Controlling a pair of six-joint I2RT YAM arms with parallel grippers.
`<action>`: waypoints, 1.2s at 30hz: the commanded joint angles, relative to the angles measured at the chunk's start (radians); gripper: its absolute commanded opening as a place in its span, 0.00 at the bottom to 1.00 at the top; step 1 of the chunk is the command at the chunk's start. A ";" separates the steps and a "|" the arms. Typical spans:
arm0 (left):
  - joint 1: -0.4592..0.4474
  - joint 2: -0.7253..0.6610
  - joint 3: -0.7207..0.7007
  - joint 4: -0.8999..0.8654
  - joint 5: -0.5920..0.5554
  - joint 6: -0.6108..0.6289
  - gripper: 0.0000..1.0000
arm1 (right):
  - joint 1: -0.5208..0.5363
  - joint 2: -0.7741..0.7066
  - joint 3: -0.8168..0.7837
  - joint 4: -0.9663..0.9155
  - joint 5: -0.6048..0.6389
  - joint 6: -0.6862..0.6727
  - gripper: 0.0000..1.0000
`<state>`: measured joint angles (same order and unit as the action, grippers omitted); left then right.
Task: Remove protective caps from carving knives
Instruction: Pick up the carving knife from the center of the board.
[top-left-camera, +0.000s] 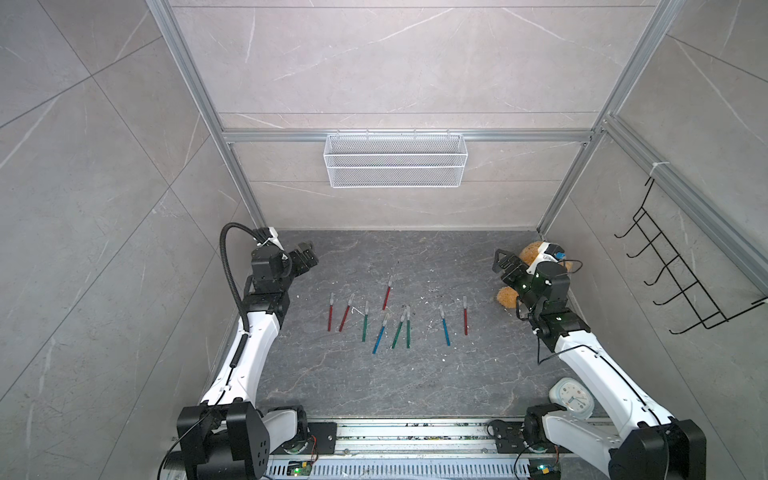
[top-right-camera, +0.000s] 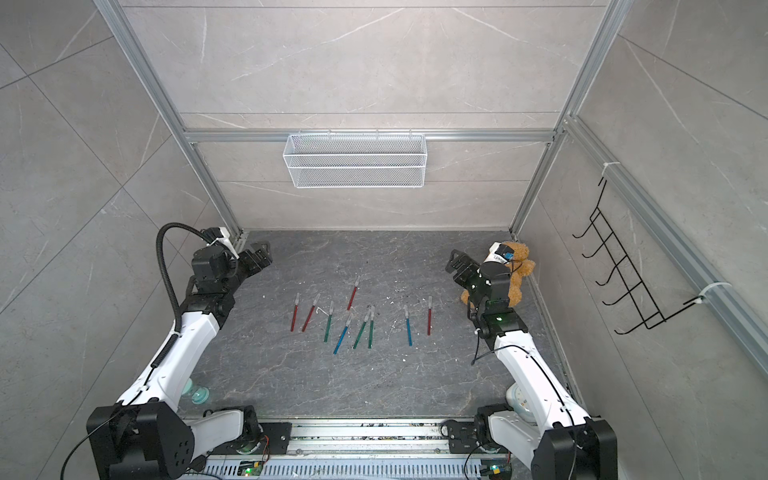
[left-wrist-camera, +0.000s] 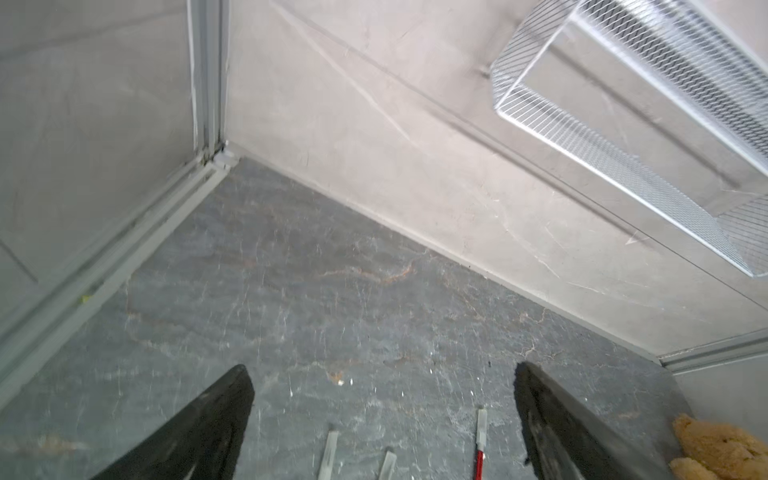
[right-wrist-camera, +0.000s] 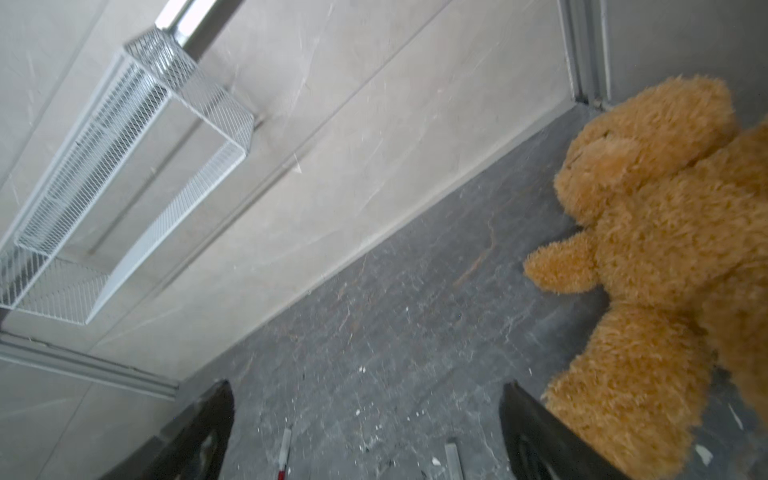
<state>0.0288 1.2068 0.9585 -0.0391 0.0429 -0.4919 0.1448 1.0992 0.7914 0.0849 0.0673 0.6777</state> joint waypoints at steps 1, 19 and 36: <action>0.004 -0.004 -0.007 -0.146 0.014 -0.126 0.98 | 0.072 0.027 0.080 -0.136 -0.036 -0.050 1.00; -0.121 0.294 0.144 -0.647 -0.107 -0.099 0.91 | 0.616 0.216 0.105 -0.295 0.358 -0.269 1.00; -0.223 0.503 0.194 -0.723 -0.146 -0.008 0.72 | 0.696 0.228 0.062 -0.239 0.379 -0.289 1.00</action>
<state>-0.1825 1.6997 1.1183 -0.7246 -0.0788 -0.5339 0.8299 1.3354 0.8665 -0.1677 0.4313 0.4019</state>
